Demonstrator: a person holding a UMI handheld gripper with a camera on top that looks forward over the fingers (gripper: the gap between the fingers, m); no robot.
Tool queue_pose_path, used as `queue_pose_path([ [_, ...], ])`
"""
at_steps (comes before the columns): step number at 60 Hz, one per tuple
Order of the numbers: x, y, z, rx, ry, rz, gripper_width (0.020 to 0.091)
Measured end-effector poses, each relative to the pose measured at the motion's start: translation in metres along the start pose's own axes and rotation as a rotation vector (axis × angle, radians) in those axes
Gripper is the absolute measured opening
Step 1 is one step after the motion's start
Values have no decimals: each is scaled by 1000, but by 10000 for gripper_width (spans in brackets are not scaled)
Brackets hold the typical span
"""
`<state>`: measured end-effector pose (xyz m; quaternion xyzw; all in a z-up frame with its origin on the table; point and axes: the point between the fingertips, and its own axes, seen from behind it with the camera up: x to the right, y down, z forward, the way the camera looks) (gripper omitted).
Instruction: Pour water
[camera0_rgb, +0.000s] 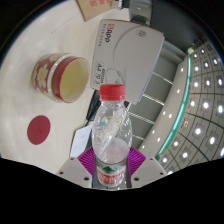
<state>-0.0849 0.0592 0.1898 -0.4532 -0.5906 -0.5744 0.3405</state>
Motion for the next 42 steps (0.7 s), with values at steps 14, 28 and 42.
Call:
queue_pose_path([
  [14,26,15,-22,21,-142,759,387],
  [28,16,14,-24,115,-335,1428,387],
  [42,-56,-20,-4,157,-518,1743,387],
])
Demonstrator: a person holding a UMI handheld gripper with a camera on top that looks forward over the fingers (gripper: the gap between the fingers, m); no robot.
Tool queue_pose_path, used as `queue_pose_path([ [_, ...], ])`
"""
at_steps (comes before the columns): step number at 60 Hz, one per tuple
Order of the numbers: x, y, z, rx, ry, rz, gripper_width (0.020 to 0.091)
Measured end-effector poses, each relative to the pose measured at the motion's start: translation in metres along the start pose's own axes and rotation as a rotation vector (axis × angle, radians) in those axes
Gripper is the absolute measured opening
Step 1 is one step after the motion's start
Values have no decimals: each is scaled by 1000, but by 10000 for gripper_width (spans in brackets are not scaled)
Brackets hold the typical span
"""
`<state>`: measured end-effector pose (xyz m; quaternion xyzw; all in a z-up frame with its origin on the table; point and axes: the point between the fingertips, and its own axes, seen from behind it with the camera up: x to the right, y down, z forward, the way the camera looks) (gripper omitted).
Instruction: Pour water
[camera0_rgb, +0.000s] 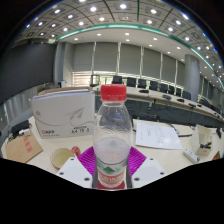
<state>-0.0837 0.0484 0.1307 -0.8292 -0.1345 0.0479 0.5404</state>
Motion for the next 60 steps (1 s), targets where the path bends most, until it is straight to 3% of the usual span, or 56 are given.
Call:
queue_pose_path([
  [10,1,56,24,-58,-31,92,391],
  [12,6,50,23,-7,-40,99,391],
  [20,4,53,18,19,-41,81,437],
  [27,3,59,16,-5,-11,54,579],
  [32,9,63,8,-43,32,46,876],
  [35,9,61,0,-56,47,49,843],
  [39,6,56,-17,-81,69,50,870],
  [60,-55,48,-187,-255,268,158,858],
])
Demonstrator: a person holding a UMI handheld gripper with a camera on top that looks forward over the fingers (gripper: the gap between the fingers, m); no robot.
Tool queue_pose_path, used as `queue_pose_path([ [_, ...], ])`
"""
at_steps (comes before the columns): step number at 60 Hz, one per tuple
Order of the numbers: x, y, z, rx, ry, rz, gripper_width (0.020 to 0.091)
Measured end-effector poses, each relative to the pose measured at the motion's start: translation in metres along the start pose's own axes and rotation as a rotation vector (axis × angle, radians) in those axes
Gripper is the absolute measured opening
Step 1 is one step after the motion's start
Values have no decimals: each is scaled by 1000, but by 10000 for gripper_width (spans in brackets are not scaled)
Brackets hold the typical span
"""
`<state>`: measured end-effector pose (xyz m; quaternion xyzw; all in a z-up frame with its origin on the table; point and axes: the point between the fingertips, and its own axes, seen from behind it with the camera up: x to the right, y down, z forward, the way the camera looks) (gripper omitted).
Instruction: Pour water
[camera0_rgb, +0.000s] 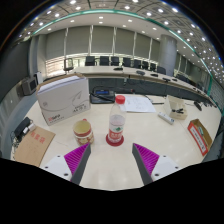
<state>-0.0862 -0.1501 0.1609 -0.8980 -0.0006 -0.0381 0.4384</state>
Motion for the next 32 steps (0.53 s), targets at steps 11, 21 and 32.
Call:
queue_pose_path([
  [11,-27,18,-62,-27,12,-17,859],
  [21,-38,25,-83,-31,31,-49,859],
  [32,-54,27,-92,-26,14,-74,859],
])
